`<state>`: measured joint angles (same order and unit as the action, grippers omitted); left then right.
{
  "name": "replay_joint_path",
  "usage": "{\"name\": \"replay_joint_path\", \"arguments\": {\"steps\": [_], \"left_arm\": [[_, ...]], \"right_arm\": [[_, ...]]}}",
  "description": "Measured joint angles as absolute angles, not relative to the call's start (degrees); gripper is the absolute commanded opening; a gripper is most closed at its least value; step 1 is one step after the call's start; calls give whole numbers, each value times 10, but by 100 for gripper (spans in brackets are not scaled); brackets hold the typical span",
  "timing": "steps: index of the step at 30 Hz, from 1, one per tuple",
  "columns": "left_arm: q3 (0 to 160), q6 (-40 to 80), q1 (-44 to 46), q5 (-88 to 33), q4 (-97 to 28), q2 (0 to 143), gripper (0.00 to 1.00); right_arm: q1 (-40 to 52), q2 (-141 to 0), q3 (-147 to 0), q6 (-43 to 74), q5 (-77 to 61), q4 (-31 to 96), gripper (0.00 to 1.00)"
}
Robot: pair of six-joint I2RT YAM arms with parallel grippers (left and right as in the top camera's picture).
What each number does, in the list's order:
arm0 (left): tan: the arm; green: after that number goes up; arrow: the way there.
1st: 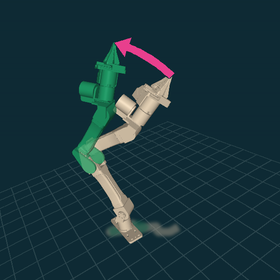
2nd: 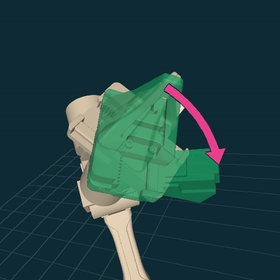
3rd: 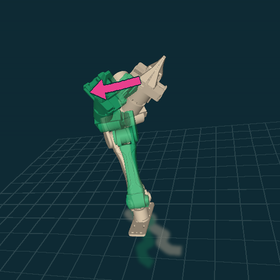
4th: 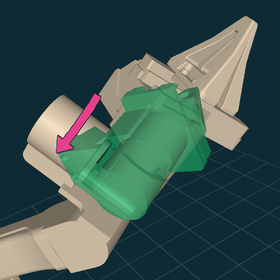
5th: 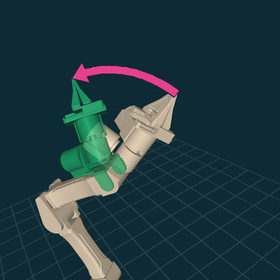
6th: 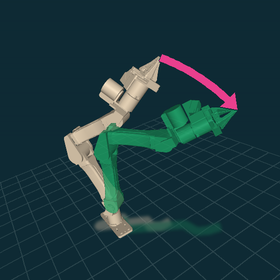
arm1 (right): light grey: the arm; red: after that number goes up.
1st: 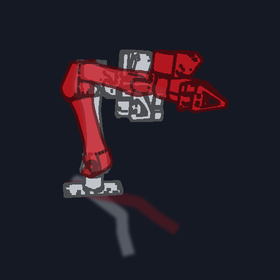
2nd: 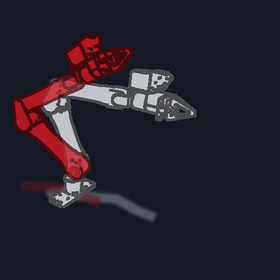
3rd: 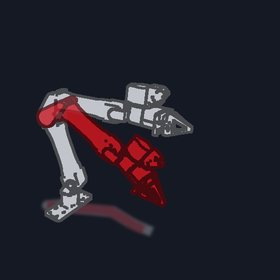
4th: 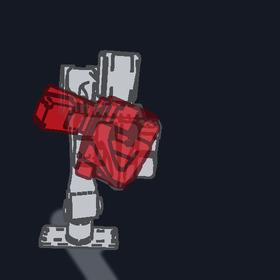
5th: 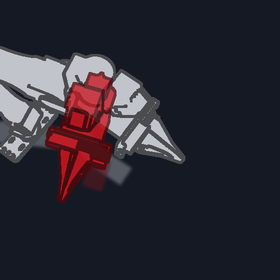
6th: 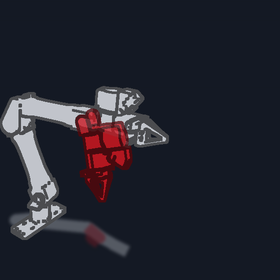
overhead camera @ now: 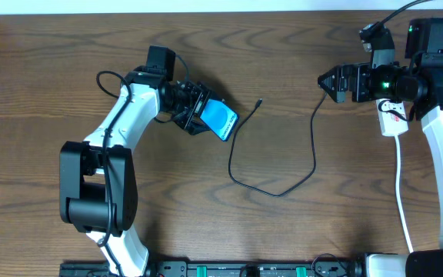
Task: Plug charger to phone and switch on socket
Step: 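Lift the phone with the left gripper and tilt it upright toward center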
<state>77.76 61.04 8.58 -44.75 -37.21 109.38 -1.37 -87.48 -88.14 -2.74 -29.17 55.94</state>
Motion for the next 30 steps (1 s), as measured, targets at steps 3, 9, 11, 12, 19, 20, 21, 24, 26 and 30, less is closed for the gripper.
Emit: {"name": "replay_joint_path", "arguments": {"steps": [3,9,11,12,19,20,21,24,26,30], "left_arm": [[778,648,80,-478,-372,1094,74],[778,713,61,-533,-371,1094,74],[778,730,57,-543,-371,1094,74],[778,739,55,-547,-371,1094,74],[778,808,50,-576,-371,1094,74],[778,816,50,-580,-371,1094,74],[778,826,50,-583,-371,1094,74],[778,850,50,-593,-370,1094,74],[778,862,50,-600,-370,1094,74],[778,874,50,-608,-367,1094,74]], "right_arm": [[-14,-875,-881,-27,-292,559,99],[-14,-875,-881,-27,-292,559,99],[-14,-875,-881,-27,-292,559,99],[-14,-875,-881,-27,-292,559,99],[-14,-875,-881,-21,-292,559,99],[-14,-875,-881,-19,-292,559,99],[-14,-875,-881,-19,-292,559,99],[-14,-875,-881,-17,-292,559,99],[-14,-875,-881,-16,-292,559,99],[-14,-875,-881,-15,-292,559,99]]}}
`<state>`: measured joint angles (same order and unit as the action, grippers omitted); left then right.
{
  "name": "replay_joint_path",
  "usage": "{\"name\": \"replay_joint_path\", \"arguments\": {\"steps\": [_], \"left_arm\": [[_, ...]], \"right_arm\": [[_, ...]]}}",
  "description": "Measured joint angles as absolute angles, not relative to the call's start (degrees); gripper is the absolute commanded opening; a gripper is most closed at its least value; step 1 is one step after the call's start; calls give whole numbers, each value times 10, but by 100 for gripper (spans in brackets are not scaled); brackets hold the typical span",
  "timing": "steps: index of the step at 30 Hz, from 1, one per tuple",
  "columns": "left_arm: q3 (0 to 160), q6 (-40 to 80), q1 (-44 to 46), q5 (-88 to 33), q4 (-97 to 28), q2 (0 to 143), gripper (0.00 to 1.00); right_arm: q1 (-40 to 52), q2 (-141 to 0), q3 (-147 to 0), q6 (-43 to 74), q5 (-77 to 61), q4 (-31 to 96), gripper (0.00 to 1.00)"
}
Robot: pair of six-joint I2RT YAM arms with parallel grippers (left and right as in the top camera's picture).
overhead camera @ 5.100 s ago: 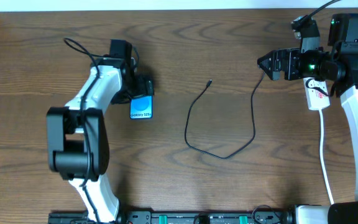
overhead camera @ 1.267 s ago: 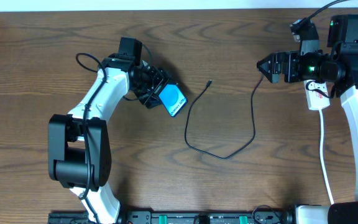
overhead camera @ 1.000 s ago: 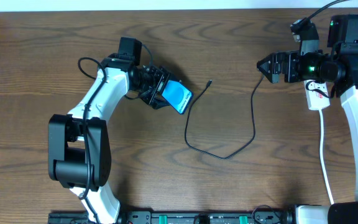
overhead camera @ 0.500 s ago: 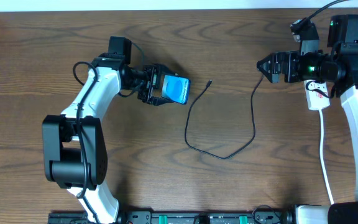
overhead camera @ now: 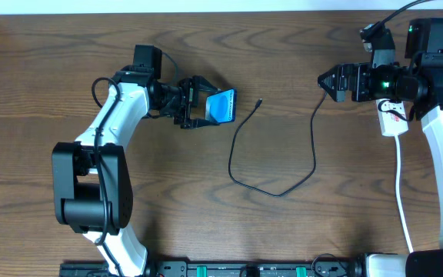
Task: Plug charger to phone and switch on socket
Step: 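Lift the phone with the left gripper and tilt it upright toward center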
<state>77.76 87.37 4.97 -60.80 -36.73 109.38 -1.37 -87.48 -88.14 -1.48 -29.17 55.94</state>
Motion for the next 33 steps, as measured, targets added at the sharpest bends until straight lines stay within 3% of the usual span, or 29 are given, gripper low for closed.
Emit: {"name": "replay_joint_path", "arguments": {"steps": [33], "left_arm": [[778,889,50,-629,-366,1094,74]], "right_arm": [[-14,-875,-881,-4,-292,559,99]]}}
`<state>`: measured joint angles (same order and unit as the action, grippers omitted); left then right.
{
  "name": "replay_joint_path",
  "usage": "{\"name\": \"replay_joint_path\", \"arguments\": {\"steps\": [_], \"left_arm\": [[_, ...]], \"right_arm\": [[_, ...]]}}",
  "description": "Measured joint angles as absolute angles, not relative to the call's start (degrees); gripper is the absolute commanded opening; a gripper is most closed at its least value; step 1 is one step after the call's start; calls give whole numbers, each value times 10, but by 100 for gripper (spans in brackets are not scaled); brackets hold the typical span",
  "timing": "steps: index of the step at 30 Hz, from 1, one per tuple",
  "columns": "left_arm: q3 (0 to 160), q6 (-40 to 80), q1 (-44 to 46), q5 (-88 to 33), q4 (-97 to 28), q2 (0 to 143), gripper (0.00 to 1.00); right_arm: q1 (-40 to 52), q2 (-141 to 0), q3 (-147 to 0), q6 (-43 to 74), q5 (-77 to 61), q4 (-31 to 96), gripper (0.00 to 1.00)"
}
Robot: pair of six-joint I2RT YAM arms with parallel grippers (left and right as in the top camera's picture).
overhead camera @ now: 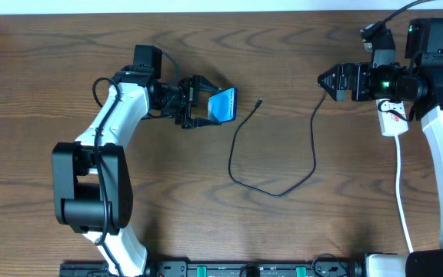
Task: Plug charger to phone and switch on socket
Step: 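Lift the phone with the left gripper and tilt it upright toward center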
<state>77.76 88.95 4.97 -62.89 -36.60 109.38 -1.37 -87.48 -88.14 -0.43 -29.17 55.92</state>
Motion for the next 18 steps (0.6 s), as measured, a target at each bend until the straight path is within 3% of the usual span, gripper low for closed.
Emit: {"name": "replay_joint_path", "arguments": {"steps": [12,18], "left_arm": [[778,889,50,-626,-366,1094,74],[778,889,50,-613,-366,1094,74]], "right_arm": [[-3,-876,-881,69,-291,547,93],[57,-895,-881,133,-290,505,80]]}}
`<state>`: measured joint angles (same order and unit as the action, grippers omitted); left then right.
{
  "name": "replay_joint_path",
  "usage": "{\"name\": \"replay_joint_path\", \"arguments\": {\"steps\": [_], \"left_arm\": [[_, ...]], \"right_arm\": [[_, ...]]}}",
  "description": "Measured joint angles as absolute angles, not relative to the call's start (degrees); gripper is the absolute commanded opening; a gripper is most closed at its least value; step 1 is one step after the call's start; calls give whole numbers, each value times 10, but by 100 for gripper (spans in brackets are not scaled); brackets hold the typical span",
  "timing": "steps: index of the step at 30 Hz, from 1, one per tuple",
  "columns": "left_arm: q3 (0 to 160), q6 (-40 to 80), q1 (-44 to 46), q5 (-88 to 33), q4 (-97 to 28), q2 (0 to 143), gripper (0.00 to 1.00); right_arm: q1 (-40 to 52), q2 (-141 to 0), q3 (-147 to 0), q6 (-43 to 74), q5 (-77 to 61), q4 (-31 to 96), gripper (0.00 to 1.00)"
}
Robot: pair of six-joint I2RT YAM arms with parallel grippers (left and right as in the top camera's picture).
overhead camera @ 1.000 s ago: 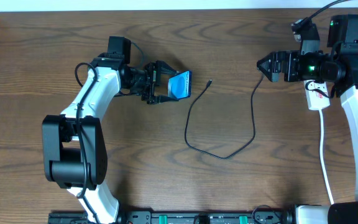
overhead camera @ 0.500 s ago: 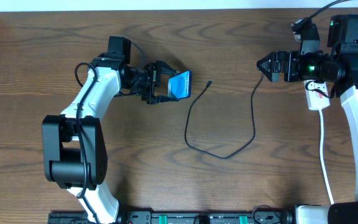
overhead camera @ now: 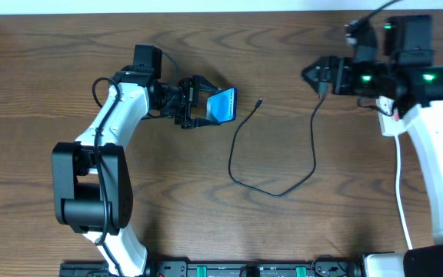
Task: Plug charger to phone and switch on socket
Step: 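Lift the phone with the left gripper and tilt it upright toward center, then move the right gripper to the phone and grasp its top edge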
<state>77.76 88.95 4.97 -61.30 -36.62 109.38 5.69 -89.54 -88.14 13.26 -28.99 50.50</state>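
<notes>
The blue phone [overhead camera: 224,104] is in my left gripper [overhead camera: 208,103], which is shut on its left end at the table's upper middle. The phone's free end faces right, toward the plug tip [overhead camera: 260,101] of the thin black charger cable [overhead camera: 312,158]. That cable loops down across the table and rises again toward my right gripper [overhead camera: 308,75]. The right gripper looks shut and pointed, hovering left of and above the cable's upper end. The white socket strip [overhead camera: 393,125] lies under the right arm, mostly hidden.
A white cord [overhead camera: 402,204] runs from the socket strip down the right side to the table's front edge. The right arm's forearm crosses above it. A black rail lies along the table's front edge [overhead camera: 229,269].
My right gripper has shifted to the left and a little toward the far edge, past the cable's upper end. The left gripper and phone have not moved.
At first my left gripper held the phone angled, lower and right of its present spot. A second later it had lifted and turned the phone level, facing the plug tip, and kept it there. The right arm stayed still until its latest shift left.
</notes>
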Motion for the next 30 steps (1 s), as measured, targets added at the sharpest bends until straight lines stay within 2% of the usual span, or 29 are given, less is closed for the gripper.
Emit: {"name": "replay_joint_path", "arguments": {"steps": [4,11,17,26,30], "left_arm": [[778,889,50,-604,-366,1094,74],[778,889,50,-573,-366,1094,74],[778,889,50,-564,-366,1094,74],[778,889,50,-562,-366,1094,74],[778,889,50,-562,-366,1094,73]], "right_arm": [[84,-915,-881,207,-287,479,72],[139,-973,-881,313,-286,424,72],[204,-1013,-881,339,-288,382,72],[259,-1021,-881,343,-283,366,66],[282,-1041,-881,339,-279,366,59]]}}
